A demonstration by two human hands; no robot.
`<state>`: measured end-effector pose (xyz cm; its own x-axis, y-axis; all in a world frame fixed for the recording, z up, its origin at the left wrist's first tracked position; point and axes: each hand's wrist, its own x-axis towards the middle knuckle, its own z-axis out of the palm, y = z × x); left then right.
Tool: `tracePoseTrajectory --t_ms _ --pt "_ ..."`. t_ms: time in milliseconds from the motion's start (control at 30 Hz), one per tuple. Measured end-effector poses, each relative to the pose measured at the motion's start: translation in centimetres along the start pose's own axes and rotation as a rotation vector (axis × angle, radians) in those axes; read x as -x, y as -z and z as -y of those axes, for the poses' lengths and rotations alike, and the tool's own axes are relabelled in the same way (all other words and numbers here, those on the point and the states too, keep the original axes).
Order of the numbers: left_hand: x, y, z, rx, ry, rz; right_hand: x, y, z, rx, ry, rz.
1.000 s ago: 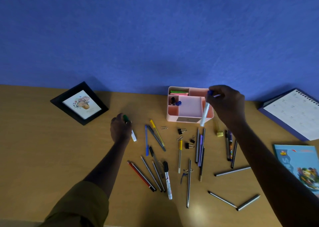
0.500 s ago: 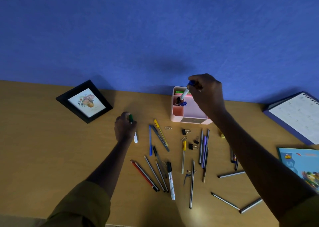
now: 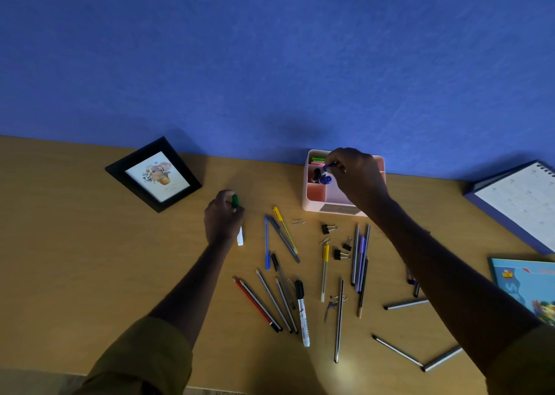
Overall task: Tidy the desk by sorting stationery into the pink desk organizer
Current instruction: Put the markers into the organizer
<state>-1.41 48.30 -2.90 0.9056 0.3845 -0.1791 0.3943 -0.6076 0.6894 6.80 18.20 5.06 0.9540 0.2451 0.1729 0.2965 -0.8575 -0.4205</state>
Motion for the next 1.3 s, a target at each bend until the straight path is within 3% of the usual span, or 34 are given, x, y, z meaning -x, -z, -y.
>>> tracePoseTrajectory --t_ms 500,833,933,1033,1300 --pt "-0.5 1.2 -3.6 0.125 -0.189 -0.003 0.3 -0.5 0.5 0.110 -0.043 0.146" --pt "-0.8 1.8 -8.2 0.297 -0.308 -0.046 7.6 -0.3 3.0 -0.099 -0.054 -0.187" --pt "-0.8 2.2 -10.2 0.333 -0.373 -0.071 12.0 -1.9 4.8 -0.191 -0.065 -0.129" --pt "-0.9 2.5 -12.3 0.387 -0.403 -0.098 16.2 -4.4 6.6 -0.239 -0.064 0.030" --pt "-0.9 1.7 -16.0 0.374 -0.524 -0.155 21.7 -9.4 8.4 -0.142 -0.191 0.345"
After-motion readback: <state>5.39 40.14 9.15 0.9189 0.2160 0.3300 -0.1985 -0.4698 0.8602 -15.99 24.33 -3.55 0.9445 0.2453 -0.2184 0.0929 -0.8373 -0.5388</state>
